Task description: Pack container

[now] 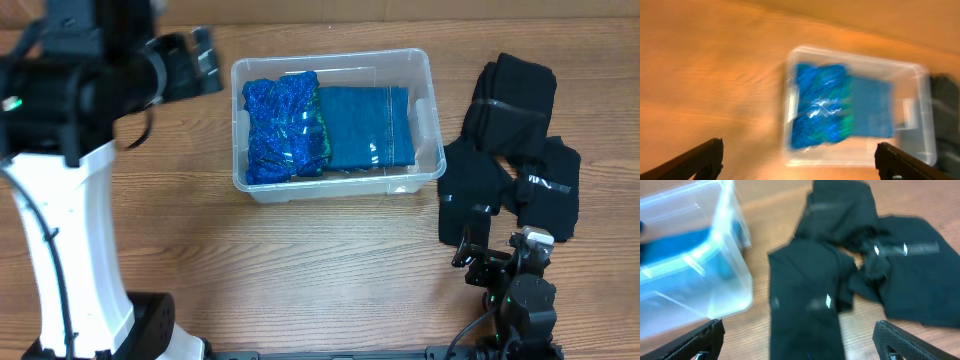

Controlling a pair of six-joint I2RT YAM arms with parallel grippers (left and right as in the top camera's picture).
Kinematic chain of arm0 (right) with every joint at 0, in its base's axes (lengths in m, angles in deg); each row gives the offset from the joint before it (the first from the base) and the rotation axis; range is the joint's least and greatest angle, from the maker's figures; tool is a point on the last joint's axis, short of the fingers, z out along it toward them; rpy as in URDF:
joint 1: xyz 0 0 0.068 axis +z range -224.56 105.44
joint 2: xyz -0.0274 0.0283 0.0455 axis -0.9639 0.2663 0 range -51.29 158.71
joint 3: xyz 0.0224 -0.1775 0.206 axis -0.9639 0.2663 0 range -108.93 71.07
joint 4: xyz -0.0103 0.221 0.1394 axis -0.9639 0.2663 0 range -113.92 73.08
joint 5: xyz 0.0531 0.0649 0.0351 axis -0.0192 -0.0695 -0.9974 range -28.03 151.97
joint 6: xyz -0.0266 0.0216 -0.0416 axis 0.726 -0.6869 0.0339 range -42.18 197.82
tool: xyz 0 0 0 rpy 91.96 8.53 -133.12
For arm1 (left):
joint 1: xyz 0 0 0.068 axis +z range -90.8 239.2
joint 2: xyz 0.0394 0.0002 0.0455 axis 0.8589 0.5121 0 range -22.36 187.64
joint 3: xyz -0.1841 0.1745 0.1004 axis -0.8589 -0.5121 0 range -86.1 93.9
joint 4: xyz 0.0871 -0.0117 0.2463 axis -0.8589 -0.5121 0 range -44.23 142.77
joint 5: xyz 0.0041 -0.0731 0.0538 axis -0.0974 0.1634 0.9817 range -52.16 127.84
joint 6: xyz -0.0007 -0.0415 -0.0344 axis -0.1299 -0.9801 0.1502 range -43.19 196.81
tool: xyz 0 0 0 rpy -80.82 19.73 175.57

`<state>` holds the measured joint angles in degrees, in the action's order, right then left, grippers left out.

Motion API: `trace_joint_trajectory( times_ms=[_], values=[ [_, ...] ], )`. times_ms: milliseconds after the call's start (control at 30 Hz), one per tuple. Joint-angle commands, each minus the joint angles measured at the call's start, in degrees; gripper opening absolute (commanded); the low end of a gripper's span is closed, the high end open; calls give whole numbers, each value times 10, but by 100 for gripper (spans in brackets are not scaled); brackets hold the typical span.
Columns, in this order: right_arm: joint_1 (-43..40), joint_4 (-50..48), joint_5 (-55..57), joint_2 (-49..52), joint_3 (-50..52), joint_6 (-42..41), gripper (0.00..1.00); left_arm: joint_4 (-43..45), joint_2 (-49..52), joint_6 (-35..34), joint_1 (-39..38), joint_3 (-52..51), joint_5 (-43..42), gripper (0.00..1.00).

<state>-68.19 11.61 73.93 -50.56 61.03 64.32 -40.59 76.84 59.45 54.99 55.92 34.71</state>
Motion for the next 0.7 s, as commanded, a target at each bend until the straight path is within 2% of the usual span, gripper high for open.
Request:
trace_joint_trajectory(
  times_ms=[0, 67, 167, 300, 367, 500, 600, 667],
  values=[
    [-4, -37, -119, -5, 6, -50, 100, -34, 4, 34, 29, -5, 78, 100],
    [-4, -62, -185, -5, 6, -75, 100, -34, 4, 62, 31, -6, 78, 100],
    [-4, -119, -256, -3, -1, -75, 100, -34, 4, 67, 31, -6, 78, 100],
    [-4, -61, -250, 70, -84, -76, 100, -34, 4, 67, 31, -6, 78, 100],
    [-4, -8, -223, 141, -143, -76, 100, -34, 4, 67, 31, -6, 78, 100],
    [-4, 81, -129, 351, -315, -71, 100, -34, 4, 67, 31, -6, 78, 100],
    [-5, 131, -126, 482, -465, 19, 100, -34, 4, 67, 31, -6, 78, 100],
    [-30, 172, -120, 554, -543, 11, 100, -34, 4, 67, 31, -6, 78, 100]
  ],
)
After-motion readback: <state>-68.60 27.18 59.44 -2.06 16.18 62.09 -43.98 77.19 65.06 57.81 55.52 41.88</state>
